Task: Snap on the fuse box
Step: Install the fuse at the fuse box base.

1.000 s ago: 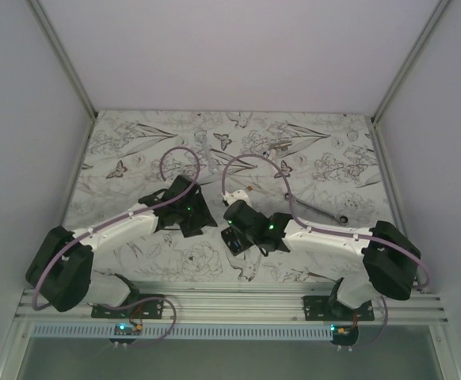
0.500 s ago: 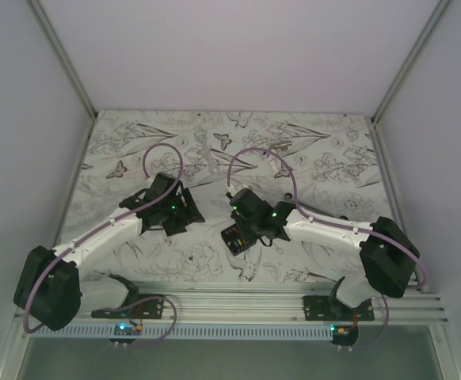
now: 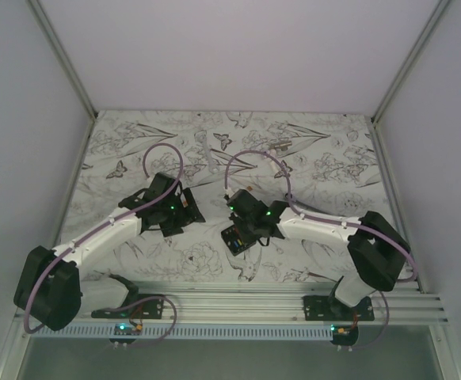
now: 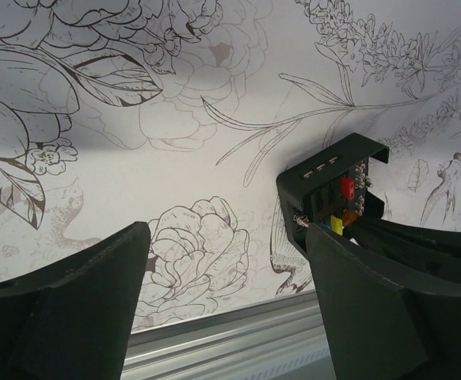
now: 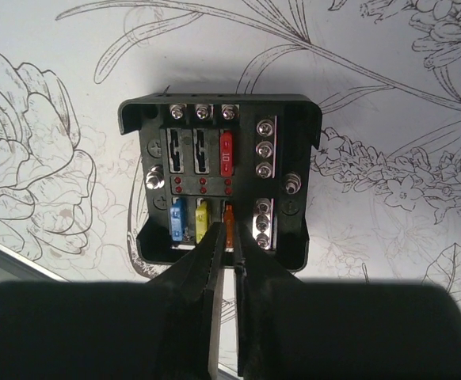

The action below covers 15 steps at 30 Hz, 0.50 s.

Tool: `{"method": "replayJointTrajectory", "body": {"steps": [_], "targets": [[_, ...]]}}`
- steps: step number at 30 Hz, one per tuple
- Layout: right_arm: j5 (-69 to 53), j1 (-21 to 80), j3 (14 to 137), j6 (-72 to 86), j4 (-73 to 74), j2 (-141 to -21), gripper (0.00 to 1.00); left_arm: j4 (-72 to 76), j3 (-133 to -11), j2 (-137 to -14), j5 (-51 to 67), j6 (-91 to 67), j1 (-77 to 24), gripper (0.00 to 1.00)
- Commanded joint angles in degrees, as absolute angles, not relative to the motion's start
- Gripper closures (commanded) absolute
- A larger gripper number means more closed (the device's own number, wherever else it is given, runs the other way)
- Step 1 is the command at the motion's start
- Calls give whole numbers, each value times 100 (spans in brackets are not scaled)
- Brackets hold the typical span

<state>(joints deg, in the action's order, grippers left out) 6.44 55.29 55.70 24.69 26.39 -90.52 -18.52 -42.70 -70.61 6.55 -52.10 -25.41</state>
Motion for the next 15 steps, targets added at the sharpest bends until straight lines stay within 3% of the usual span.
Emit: {"method": "replayJointTrajectory", "body": {"steps": [1, 8, 15], "targets": [[558, 5493, 5761, 2483, 2710, -9212, 89, -2065, -4164, -7075, 729, -5089, -2479, 17], [528, 5493, 5832, 2461, 2949, -9395, 100, -2057, -4166, -7099, 728, -5054, -2452, 17], [701, 5587, 5916, 2365, 3365, -9757, 100, -2054, -4164, -7129, 705, -5036, -2443, 17]]}}
